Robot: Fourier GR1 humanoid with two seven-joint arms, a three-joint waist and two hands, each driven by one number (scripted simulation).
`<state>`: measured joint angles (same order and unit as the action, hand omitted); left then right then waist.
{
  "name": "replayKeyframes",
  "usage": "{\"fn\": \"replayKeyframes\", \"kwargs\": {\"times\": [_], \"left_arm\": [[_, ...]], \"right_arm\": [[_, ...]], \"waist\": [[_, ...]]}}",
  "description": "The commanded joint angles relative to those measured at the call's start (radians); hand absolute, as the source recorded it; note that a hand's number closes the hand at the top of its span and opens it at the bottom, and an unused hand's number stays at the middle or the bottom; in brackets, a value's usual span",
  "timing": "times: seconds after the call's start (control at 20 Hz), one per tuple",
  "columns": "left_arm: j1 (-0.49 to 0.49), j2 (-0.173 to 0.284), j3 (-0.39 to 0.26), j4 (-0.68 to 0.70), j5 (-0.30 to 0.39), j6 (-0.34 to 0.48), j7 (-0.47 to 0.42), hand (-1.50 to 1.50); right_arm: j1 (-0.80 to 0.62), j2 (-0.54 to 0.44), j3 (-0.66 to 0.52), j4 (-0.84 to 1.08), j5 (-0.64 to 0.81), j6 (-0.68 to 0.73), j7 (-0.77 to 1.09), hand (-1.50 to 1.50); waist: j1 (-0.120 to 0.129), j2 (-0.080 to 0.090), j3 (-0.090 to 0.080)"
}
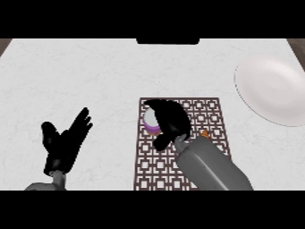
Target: Pick the can from the placemat and place it in the plate
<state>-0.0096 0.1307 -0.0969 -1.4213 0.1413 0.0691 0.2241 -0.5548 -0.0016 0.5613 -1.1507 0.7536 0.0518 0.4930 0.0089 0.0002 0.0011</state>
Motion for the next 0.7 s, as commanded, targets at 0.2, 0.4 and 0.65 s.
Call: {"fn": "replayKeyframes", "kwargs": {"times": [0.2,0.4,0.65], "left_arm": [[0.019,-0.033,-0.012,-0.011,-0.037,0.004,-0.006,0.00],[0.010,-0.034,0.000,-0.031,-0.038,0.008,0.040,0.00],[0.067,-0.008,0.005,-0.085,-0.032,-0.011,0.033,0.00]], "right_arm": [[-0.093,0.001,0.039,0.122,0.020,-0.045,-0.054,1.50],[-0.097,0.001,-0.002,0.138,0.063,-0.071,-0.106,1.50],[0.055,-0.008,0.027,-0.052,0.166,-0.234,-0.069,1.50]], "waist": [[0.001,0.001,-0.001],[0.000,0.001,-0.001],[-0.008,-0.004,-0.001]]}}
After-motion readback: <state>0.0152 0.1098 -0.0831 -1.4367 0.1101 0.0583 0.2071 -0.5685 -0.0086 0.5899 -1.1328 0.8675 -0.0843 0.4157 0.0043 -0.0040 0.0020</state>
